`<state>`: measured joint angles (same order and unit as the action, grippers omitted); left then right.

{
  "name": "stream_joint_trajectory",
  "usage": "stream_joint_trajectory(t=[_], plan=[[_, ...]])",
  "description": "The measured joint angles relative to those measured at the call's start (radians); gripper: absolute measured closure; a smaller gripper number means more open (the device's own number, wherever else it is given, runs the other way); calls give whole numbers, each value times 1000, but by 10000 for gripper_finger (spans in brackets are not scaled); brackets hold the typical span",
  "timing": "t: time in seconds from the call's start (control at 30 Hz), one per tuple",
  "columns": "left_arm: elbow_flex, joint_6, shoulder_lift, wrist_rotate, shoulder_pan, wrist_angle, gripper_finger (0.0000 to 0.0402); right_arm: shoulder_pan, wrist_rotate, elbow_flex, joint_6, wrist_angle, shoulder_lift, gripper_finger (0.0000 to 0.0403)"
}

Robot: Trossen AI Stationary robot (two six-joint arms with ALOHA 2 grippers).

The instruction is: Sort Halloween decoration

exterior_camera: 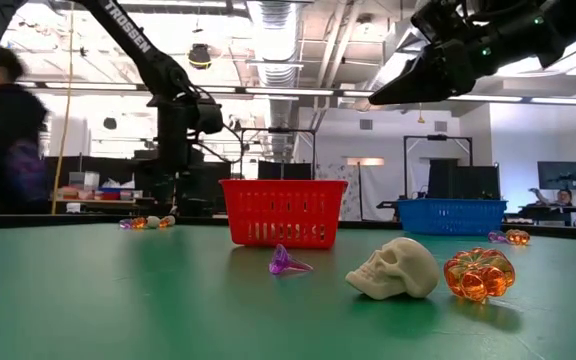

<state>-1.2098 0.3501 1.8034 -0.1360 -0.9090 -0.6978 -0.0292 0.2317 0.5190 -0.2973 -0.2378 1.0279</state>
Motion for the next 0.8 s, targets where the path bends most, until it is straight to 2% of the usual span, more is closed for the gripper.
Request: stream_joint_trajectory(t=[0.47,0.8], plan=[[4,61,0,16,-13,8,209,2,-2,0,1,-3,0,143],[3,72,87,-9,-6,18,210,11,-2,0,6,-2,0,143]])
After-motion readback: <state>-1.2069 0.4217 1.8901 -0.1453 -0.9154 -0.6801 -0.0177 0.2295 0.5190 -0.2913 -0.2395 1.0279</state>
